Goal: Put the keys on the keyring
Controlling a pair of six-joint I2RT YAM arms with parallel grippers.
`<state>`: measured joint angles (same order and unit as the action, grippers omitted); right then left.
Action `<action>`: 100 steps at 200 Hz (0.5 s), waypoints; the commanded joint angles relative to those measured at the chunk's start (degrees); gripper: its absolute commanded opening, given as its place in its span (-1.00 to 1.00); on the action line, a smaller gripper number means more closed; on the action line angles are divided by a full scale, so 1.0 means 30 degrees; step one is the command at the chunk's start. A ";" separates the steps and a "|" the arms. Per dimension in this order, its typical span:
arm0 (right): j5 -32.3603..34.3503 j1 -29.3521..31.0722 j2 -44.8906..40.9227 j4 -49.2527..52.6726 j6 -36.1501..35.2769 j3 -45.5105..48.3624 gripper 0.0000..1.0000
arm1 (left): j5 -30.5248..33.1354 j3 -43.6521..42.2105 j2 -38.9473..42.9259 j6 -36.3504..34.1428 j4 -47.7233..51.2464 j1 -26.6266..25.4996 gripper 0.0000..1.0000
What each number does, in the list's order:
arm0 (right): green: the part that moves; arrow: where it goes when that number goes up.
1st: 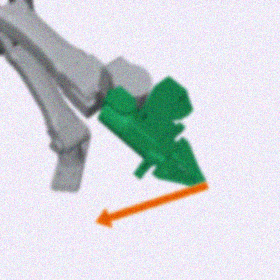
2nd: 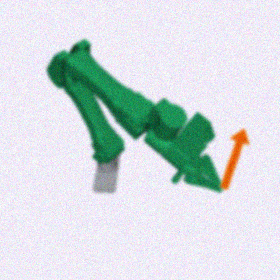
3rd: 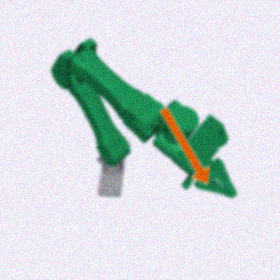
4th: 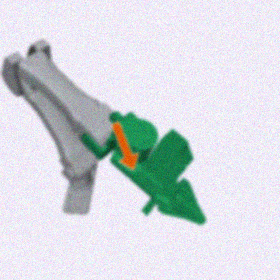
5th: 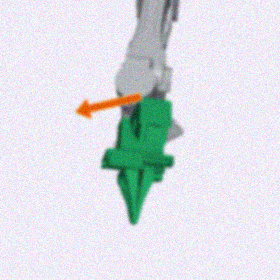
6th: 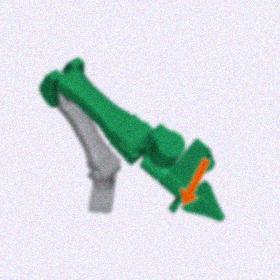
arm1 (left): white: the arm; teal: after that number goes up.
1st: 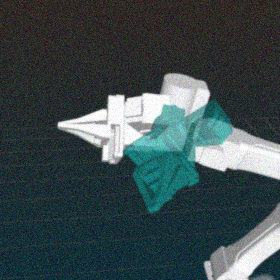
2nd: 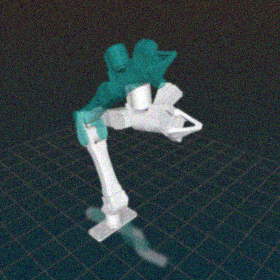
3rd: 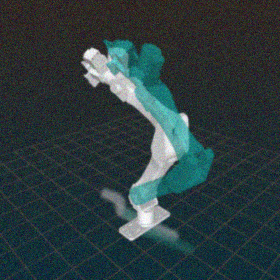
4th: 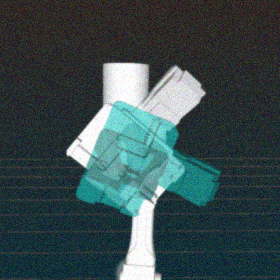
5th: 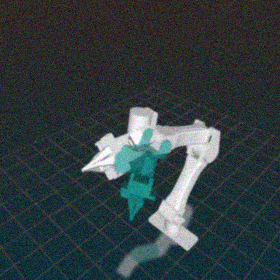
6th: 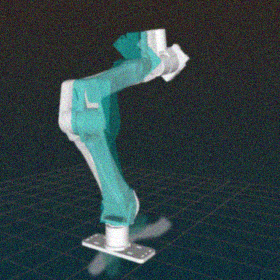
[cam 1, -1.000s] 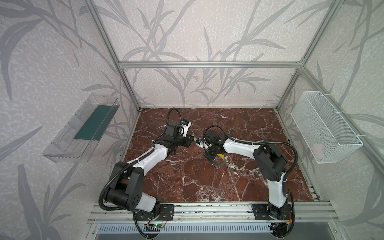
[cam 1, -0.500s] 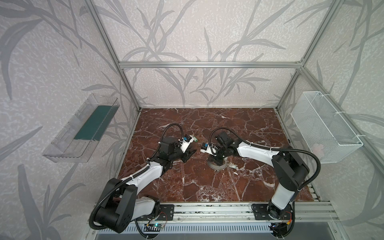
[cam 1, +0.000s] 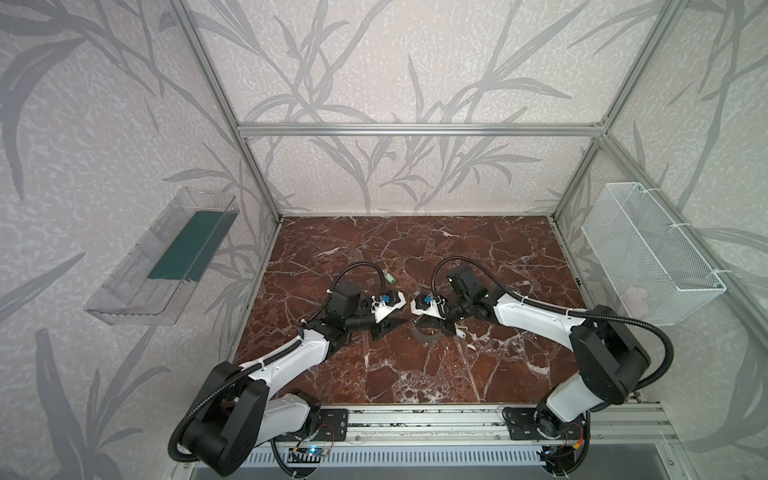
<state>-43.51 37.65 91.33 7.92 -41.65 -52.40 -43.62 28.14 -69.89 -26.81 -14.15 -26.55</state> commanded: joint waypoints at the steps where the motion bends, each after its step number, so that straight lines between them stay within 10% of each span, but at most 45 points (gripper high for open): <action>1: -0.0842 -0.0010 -0.0732 -0.0592 -0.0639 0.0268 -1.00 | -0.0611 0.0863 -0.0369 -0.1497 0.0982 -0.0358 -0.20; 100: -0.1185 0.0067 -0.1143 -0.0578 -0.1737 0.0620 -1.00 | -0.1045 0.1946 -0.1076 -0.2782 0.2139 -0.1161 -0.39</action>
<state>-45.52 37.67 89.91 6.68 -45.32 -51.20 -44.99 31.88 -72.51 -32.29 -9.52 -29.41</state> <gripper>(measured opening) 0.048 0.320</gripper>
